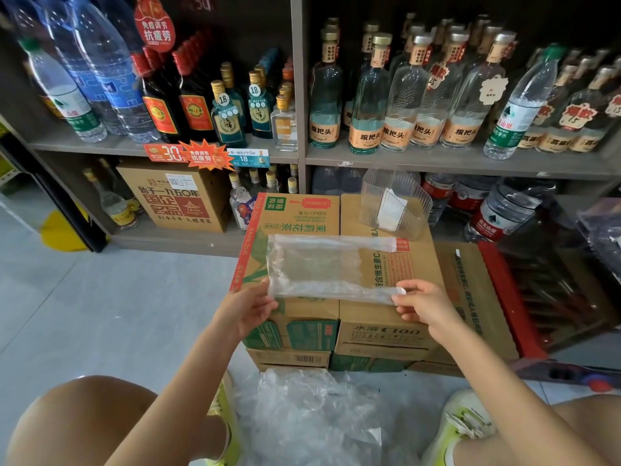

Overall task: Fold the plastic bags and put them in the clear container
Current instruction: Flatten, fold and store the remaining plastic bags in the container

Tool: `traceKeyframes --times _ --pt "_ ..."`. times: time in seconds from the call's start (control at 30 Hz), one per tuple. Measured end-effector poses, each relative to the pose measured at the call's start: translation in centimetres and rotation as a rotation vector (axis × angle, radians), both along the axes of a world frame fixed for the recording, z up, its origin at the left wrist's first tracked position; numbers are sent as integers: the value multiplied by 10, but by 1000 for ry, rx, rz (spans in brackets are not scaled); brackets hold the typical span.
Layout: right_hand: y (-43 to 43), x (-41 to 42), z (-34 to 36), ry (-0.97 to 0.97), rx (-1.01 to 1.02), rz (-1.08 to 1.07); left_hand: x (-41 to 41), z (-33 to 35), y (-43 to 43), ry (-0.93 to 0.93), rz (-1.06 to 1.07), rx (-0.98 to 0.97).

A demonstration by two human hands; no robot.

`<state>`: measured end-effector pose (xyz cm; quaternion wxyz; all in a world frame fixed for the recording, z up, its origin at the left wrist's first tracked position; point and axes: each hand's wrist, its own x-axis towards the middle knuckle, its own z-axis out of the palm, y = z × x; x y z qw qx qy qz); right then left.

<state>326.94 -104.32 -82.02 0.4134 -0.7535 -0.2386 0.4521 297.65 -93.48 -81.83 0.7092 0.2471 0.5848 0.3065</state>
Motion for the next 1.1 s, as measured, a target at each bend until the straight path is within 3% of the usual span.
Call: traceKeyframes --times 0.37,0.63,0.8,0.87,1.0,1.1 --pt "-2 1 0 -117 -2 31 6 9 6 -62 -33 -125" --pt "-4 -3 -1 -208 -11 75 2 5 1 28 132 142" --pt "-6 -3 1 -238 -7 82 1 8 -2 47 126 257" --pt "-7 -3 0 -251 -20 77 0 5 -6 217 60 336" --pt "-5 -11 0 -480 -88 195 3 -5 -17 922 -335 675" --pt "-3 -13 13 -646 -225 406 3 -1 -20 1155 -528 657"
